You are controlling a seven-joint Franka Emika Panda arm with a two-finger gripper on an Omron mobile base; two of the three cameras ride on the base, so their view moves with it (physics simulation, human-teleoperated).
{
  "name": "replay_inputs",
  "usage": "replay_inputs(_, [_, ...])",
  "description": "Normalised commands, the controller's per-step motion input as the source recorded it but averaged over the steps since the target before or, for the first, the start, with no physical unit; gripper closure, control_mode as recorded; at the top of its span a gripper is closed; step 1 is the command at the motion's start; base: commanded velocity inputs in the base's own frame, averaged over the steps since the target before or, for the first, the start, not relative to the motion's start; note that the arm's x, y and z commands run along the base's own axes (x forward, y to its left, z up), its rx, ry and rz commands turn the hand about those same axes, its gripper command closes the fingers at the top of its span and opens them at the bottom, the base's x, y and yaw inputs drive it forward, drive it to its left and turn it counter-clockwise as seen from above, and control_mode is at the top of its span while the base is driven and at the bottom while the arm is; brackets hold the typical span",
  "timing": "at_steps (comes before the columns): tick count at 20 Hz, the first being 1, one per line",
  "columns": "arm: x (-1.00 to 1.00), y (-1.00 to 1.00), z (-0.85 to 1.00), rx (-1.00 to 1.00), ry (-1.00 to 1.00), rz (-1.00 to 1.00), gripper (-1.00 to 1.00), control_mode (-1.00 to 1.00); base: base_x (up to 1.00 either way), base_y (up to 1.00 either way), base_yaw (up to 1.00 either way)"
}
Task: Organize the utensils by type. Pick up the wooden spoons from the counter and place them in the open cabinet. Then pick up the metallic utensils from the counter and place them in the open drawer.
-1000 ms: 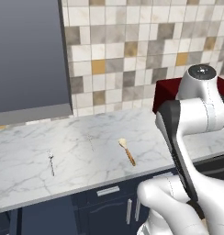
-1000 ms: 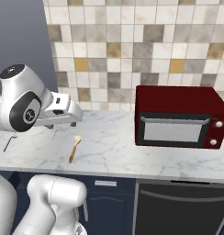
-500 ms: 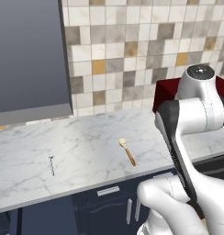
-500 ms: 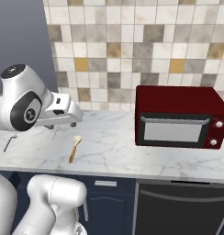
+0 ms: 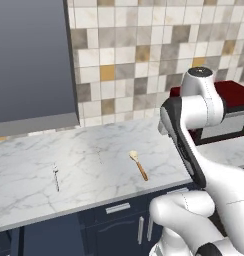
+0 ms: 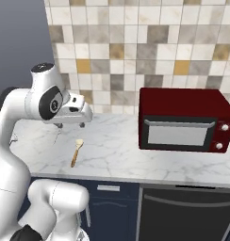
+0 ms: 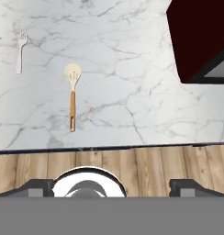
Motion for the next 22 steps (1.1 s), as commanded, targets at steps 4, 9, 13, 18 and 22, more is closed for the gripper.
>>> replay_inputs(4, [0.52, 0.21, -0.5, 0.0, 0.0, 0.0, -1.0, -1.0, 0.0, 0.0, 0.0])
replay_inputs(9, [0.2, 0.34, -0.58, 0.0, -0.02, -0.08, -1.0, -1.0, 0.0, 0.0, 0.0])
replay_inputs(13, [0.04, 0.23, -0.47, 0.1, 0.0, -0.04, -1.0, -1.0, 0.0, 0.0, 0.0])
replay_inputs(18, [0.03, 0.23, -0.44, 0.12, 0.02, 0.0, -1.0, -1.0, 0.0, 0.0, 0.0])
replay_inputs(22, [0.12, 0.15, -0.38, 0.03, 0.0, 0.0, -1.0, -1.0, 0.0, 0.0, 0.0])
